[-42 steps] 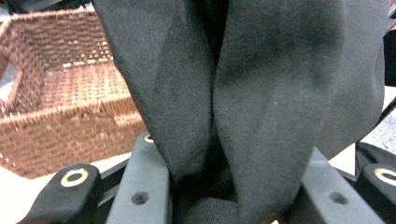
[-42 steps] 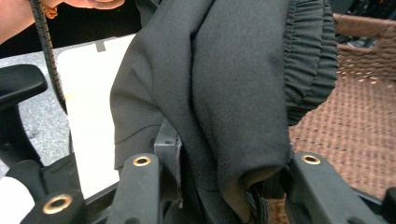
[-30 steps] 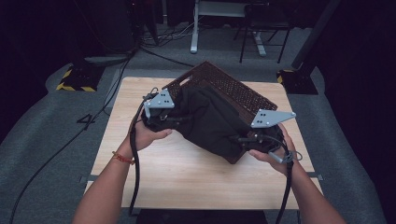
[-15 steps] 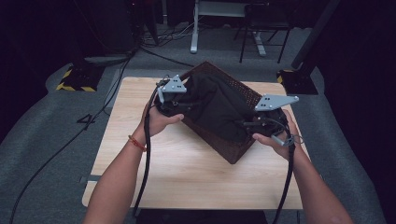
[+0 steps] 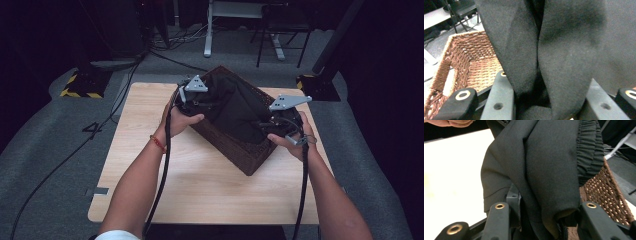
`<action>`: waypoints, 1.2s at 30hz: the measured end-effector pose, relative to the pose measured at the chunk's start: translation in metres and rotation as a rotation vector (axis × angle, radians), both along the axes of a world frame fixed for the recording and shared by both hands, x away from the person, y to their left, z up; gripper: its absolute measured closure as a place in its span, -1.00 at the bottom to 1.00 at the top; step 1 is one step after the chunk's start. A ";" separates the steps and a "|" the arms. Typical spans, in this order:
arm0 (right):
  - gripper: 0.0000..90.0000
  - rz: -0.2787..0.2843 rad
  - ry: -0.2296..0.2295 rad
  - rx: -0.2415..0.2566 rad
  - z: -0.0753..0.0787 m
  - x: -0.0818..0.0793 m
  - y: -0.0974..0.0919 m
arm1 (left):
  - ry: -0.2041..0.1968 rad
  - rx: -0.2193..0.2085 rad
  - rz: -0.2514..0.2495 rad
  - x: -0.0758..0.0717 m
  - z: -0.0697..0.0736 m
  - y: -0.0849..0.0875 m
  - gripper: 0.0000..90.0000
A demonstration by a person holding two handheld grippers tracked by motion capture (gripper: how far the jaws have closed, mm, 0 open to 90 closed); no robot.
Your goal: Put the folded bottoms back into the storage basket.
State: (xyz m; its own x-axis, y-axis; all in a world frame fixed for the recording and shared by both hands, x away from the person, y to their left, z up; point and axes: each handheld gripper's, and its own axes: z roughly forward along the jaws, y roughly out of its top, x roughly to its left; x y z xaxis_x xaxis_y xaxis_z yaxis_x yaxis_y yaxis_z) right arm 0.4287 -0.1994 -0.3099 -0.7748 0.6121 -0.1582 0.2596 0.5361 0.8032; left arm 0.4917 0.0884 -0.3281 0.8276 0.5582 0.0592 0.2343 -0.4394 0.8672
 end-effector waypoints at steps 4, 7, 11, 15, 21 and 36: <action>0.33 -0.019 0.013 0.001 -0.010 0.011 -0.007 | 0.011 0.008 0.014 0.012 -0.010 -0.011 0.53; 0.33 -0.029 0.026 0.003 -0.017 0.019 -0.010 | 0.022 0.014 0.031 0.018 -0.016 -0.017 0.53; 0.32 -0.038 0.040 0.011 -0.026 0.027 -0.014 | 0.034 0.029 0.044 0.026 -0.024 -0.022 0.52; 0.32 -0.045 0.060 0.009 -0.038 0.035 -0.015 | 0.052 0.055 0.054 0.032 -0.033 -0.026 0.52; 0.31 -0.063 0.097 0.007 -0.055 0.044 -0.016 | 0.085 0.087 0.077 0.040 -0.046 -0.033 0.50; 0.24 -0.097 0.193 -0.008 -0.082 0.054 -0.015 | 0.126 0.133 0.113 0.046 -0.067 -0.038 0.42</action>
